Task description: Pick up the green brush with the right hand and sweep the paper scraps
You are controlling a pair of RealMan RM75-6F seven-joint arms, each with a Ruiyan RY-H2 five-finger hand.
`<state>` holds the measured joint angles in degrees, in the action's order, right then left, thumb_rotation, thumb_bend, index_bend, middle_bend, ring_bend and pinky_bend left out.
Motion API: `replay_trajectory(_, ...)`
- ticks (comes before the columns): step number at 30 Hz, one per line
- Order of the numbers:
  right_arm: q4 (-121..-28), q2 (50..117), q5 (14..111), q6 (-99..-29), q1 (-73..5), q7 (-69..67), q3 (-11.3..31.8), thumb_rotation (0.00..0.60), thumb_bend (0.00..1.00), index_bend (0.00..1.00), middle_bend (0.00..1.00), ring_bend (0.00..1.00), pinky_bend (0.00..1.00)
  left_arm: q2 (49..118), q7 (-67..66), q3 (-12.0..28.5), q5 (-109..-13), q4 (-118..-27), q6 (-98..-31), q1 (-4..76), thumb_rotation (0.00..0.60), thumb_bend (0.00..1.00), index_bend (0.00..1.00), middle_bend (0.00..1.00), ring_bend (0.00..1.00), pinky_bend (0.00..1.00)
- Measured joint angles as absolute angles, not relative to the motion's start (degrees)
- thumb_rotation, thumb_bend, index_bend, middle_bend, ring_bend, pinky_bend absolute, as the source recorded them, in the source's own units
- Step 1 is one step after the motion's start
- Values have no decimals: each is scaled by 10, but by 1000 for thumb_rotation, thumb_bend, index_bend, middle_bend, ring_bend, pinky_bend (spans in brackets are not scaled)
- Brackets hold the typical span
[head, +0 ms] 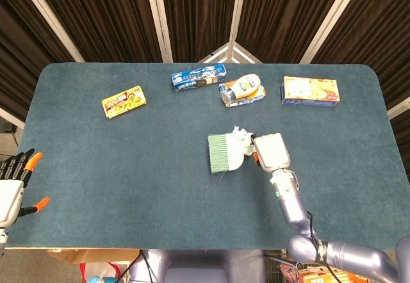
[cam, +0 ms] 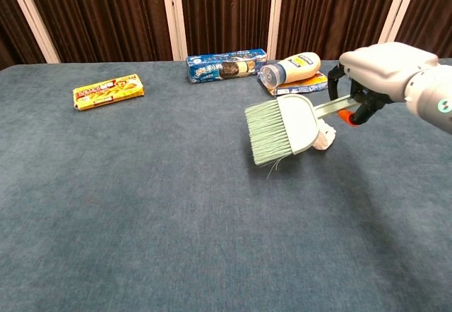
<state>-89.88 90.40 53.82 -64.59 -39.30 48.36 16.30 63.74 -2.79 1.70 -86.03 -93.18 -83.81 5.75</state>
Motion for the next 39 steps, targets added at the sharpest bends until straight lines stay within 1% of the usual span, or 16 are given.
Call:
replay_trajectory(8, -824, 937, 492, -624, -434, 505, 174, 600, 572, 866, 946, 1000, 947, 632, -21, 19, -853, -935, -831, 60, 600, 86, 0, 0, 0, 0)
replay_trajectory(14, -776, 940, 473, -615, -445, 520, 161, 600, 572, 866, 945, 1000, 947, 631, -18, 20, -848, -937, -827, 61, 600, 86, 0, 0, 0, 0)
replay_trajectory(18, -757, 915, 465, -618, -444, 536, 154, 600, 573, 869, 945, 1000, 947, 629, -19, 18, -850, -940, -828, 60, 600, 86, 0, 0, 0, 0)
replay_trajectory(25, -747, 851, 460, -632, -438, 567, 141, 600, 573, 873, 945, 1000, 947, 630, -22, 18, -856, -940, -833, 60, 600, 86, 0, 0, 0, 0)
replay_trajectory(31, -770, 796, 454, -654, -430, 576, 144, 600, 574, 874, 946, 1000, 947, 632, -25, 18, -861, -940, -836, 60, 600, 86, 0, 0, 0, 0)
replay_trajectory(39, -886, 754, 481, -674, -437, 575, 153, 600, 573, 874, 946, 1000, 947, 634, -30, 17, -863, -941, -833, 63, 600, 86, 0, 0, 0, 0)
